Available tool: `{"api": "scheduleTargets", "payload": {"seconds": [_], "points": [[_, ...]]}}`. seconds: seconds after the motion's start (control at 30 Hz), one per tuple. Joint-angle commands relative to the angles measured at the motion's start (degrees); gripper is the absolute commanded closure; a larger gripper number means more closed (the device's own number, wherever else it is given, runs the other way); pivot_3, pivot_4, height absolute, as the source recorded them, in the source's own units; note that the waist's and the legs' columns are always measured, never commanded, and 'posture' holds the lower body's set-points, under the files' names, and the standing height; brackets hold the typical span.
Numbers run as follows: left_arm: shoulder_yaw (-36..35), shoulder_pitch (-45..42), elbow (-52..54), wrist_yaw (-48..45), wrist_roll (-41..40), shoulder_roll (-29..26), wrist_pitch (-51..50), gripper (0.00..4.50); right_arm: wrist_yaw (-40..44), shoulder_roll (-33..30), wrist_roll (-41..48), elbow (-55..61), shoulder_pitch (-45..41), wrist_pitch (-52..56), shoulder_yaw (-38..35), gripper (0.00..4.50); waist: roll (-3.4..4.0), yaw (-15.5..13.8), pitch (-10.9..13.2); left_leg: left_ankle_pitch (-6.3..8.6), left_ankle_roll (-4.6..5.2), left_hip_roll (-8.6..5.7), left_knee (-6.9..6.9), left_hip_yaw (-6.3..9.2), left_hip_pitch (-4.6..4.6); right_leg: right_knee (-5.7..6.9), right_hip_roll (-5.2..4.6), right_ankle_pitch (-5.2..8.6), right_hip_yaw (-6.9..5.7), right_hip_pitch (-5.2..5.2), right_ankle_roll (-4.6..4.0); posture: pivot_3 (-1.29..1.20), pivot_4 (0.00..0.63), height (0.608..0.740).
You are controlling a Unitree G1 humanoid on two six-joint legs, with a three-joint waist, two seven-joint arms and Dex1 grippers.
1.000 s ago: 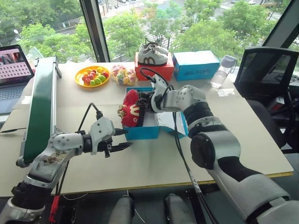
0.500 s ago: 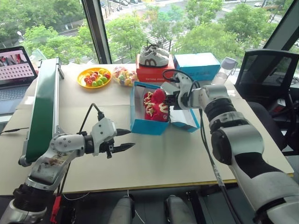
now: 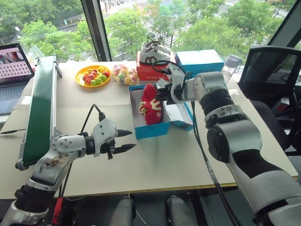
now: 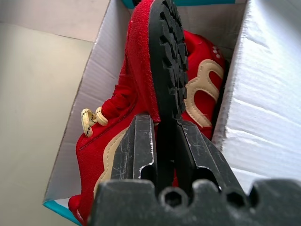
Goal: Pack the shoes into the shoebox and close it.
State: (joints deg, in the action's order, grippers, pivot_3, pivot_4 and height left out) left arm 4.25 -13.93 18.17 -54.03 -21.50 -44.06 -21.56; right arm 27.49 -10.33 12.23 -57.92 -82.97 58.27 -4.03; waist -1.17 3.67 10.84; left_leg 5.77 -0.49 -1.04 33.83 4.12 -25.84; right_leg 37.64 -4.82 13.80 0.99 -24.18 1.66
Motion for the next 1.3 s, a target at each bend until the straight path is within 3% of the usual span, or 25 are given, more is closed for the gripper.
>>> {"api": "scheduleTargets", "payload": {"seconds": [0.03, 0.2, 0.67, 0.9, 1.07, 1.3], "points": [[-1.4, -0.7, 0.9, -0.1, 0.1, 0.2, 1.0, 2.06, -0.2, 0.1, 1.9, 5.3, -2.2, 2.5, -1.8, 4.26, 0.00, 0.0, 0.0, 0.00, 0.00, 0.00, 0.00, 0.00, 0.00, 0.00, 0.00, 0.00, 0.00, 0.00, 0.00, 0.00, 0.150, 0.730], [-1.4, -0.5, 1.1, 0.0, 0.4, 0.4, 1.1, 2.06, -0.4, 0.9, 2.2, 7.5, -1.7, 4.7, -2.1, 4.26, 0.00, 0.0, 0.0, 0.00, 0.00, 0.00, 0.01, 0.00, 0.00, 0.01, 0.00, 0.00, -0.01, 0.01, 0.00, 0.00, 0.150, 0.730], [-2.1, 0.4, 2.7, 1.0, 0.5, 1.0, 0.3, 2.06, -1.0, 7.9, -5.7, -6.9, 4.8, -12.7, 3.7, 4.26, -0.01, 0.3, 0.0, 0.00, 0.00, 0.01, 0.01, -0.01, 0.11, 0.05, 0.03, -0.01, 0.02, 0.06, -0.01, 0.00, 0.150, 0.730], [-2.3, 0.9, 3.1, 1.2, 0.8, 0.8, 0.2, 2.06, 2.1, 9.1, -11.2, -11.8, 5.3, -19.4, 8.5, 4.26, -0.02, 0.4, 0.0, 0.01, -0.02, 0.12, 0.00, 0.01, 0.85, -0.02, 0.13, 0.26, 0.02, 0.77, 0.30, 0.00, 0.150, 0.730], [-5.8, 1.8, -1.6, 3.2, 1.7, 0.3, 0.4, 2.06, 1.9, 11.0, -12.8, -13.6, 6.2, -20.8, 9.1, 4.26, -0.03, 0.5, -0.1, 0.28, -0.45, 0.21, -0.02, 0.05, 1.26, 0.03, 0.18, 0.58, 0.02, 1.05, -0.24, 0.00, 0.150, 0.730], [-10.1, 3.6, -4.2, 4.8, 1.4, 0.9, 1.4, 2.06, 2.2, 11.2, -12.8, -13.8, 7.2, -20.5, 8.0, 4.26, -0.08, 0.4, -0.2, 0.28, -0.44, 0.47, -0.09, 0.05, 1.46, 0.12, 0.42, 0.56, -0.01, 1.12, -0.26, 0.00, 0.150, 0.730]]}}
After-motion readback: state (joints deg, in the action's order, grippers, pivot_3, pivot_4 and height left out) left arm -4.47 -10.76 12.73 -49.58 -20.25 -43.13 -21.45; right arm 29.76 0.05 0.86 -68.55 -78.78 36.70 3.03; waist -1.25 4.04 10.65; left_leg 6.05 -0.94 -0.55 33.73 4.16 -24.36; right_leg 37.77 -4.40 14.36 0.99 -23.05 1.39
